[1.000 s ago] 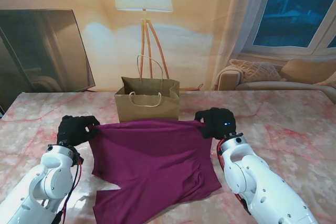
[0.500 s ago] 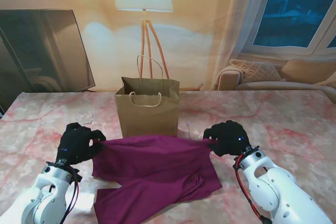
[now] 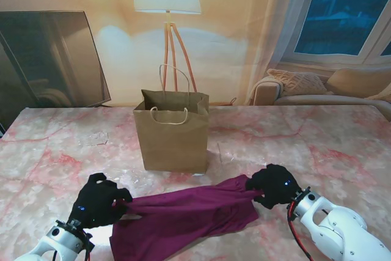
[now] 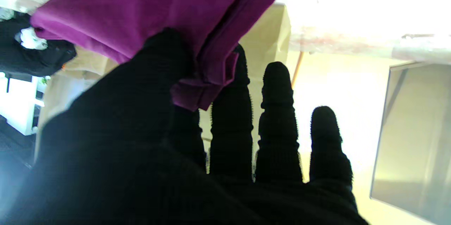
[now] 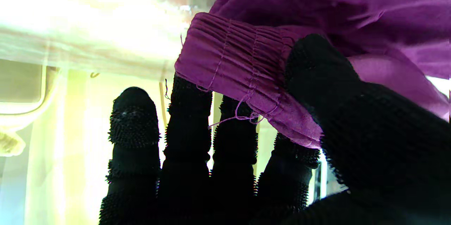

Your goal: Fold the socks and the shorts into the kraft paper bag

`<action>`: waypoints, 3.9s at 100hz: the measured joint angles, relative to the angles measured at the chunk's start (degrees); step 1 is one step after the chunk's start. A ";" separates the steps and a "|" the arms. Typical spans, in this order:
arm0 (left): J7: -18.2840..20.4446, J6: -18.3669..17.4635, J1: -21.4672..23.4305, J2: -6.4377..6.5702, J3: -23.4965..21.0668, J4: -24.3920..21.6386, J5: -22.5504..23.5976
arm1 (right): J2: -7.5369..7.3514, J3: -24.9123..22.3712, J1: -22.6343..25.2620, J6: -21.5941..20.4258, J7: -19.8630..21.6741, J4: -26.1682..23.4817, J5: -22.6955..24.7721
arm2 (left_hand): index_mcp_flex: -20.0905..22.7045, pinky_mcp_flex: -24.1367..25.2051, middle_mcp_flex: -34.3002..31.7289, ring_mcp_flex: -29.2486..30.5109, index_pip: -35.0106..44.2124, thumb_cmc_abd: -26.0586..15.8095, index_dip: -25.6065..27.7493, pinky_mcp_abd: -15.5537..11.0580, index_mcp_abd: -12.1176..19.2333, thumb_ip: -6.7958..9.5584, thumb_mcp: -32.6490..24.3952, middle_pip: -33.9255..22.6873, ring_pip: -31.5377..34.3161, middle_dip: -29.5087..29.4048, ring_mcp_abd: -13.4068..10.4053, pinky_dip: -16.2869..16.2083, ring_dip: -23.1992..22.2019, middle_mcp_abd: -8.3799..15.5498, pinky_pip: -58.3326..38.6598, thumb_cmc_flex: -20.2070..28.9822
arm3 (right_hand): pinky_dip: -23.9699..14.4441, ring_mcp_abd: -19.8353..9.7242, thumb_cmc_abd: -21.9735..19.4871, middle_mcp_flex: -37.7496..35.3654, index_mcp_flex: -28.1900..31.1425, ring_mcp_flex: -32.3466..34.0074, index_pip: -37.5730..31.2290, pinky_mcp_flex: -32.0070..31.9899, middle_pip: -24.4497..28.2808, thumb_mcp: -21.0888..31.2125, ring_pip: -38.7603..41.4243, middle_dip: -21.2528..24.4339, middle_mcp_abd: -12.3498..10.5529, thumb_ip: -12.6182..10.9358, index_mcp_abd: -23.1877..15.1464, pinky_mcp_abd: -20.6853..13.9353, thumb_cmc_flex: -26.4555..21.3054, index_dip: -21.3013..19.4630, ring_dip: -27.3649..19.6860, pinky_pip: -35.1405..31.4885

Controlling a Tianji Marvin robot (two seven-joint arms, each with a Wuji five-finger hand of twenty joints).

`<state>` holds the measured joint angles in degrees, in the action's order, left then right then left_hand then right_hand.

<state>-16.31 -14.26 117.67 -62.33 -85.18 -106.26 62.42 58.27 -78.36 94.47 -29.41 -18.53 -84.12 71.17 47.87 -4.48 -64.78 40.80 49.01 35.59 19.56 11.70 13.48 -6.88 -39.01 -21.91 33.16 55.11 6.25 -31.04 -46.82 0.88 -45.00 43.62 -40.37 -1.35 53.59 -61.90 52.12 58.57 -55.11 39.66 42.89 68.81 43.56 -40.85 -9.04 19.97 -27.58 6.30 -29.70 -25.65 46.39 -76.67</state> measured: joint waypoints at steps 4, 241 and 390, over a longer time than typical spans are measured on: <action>1.44 -0.56 0.64 0.14 -0.11 -0.40 0.13 | -0.21 0.04 0.21 -0.63 0.10 0.03 0.55 | 0.00 0.00 0.00 0.00 0.00 0.00 0.00 0.00 0.00 0.00 0.00 -0.01 0.00 0.00 -0.15 0.00 0.00 0.00 0.06 -0.01 | 0.00 0.00 0.27 0.00 0.00 0.00 -0.53 -0.01 0.00 0.01 0.00 -0.03 0.00 0.00 -0.01 0.00 0.00 0.11 0.01 0.00; 9.83 3.16 -2.32 0.71 6.43 7.43 -9.79 | 6.71 19.65 -2.97 44.04 4.48 -1.59 -31.83 | -2.70 4.97 21.12 -10.53 -24.47 -29.25 1.33 0.55 -10.74 3.67 26.96 11.08 -19.85 -34.07 -0.40 -0.02 17.93 -2.00 18.14 -8.79 | 8.27 6.33 3.60 5.30 -5.15 12.29 1.71 13.88 3.39 -2.04 -3.75 12.67 6.56 -0.43 6.13 5.03 -0.53 -33.03 -9.45 -1.03; 11.87 1.39 -8.30 1.16 11.76 10.33 -11.05 | 2.97 15.08 -2.17 50.81 23.67 -26.53 -15.74 | -8.41 7.78 28.11 -17.00 -31.21 -30.94 0.64 -2.16 -12.58 4.16 28.64 13.65 -23.20 -37.51 -2.15 2.21 23.32 -3.19 26.34 -6.68 | 2.77 3.54 0.43 -0.61 -2.35 14.48 -0.57 22.09 5.55 -3.03 24.12 4.23 9.17 -0.44 11.79 4.53 0.09 2.82 2.72 -9.46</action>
<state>-4.44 -12.87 109.37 -61.17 -73.42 -95.93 51.37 61.23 -63.28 92.30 21.40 5.14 -110.64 55.43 39.46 3.30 -36.68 23.80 17.81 4.65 20.21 9.54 0.90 -2.73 -10.37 -8.25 9.96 17.61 4.10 -28.83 -23.50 -2.31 -18.66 36.94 -37.61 2.19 54.02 -62.51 49.77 73.04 -55.68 61.75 48.44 65.78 67.68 -36.62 0.13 19.53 -15.78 10.83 -29.61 -22.83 49.11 -86.13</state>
